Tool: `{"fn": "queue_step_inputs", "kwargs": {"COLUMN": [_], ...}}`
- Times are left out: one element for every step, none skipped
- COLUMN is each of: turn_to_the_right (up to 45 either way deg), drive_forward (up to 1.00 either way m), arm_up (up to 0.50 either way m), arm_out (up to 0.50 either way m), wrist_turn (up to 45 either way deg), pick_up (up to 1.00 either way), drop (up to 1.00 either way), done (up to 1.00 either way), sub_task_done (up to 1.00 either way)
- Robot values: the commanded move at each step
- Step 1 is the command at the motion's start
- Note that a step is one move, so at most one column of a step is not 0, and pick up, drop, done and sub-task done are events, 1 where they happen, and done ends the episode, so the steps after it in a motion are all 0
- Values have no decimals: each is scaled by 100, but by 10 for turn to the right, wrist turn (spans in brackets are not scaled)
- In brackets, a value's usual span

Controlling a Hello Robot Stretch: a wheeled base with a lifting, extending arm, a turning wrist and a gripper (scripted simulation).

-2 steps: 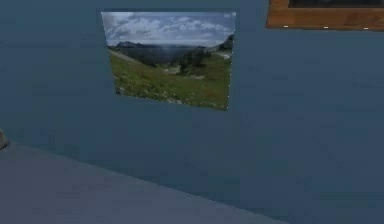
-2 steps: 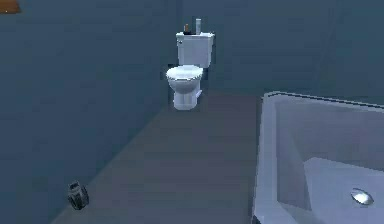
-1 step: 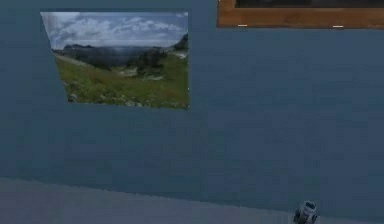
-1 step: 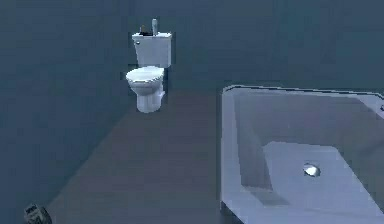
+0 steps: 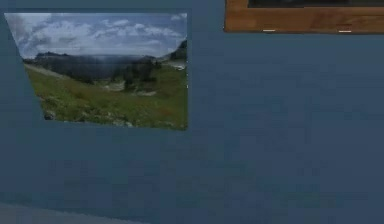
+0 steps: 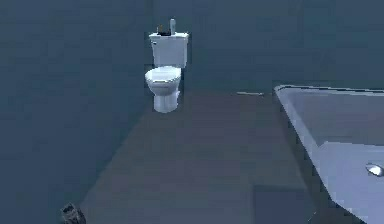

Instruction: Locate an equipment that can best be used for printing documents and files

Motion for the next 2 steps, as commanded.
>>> {"fn": "queue_step_inputs", "kwargs": {"turn_to_the_right": [-420,0], "drive_forward": [0,30], "arm_up": [0,0], "arm_out": [0,0], "wrist_turn": [0,0], "pick_up": [0,0], "drop": [0,0], "done": [0,0], "sub_task_done": [0,0]}}
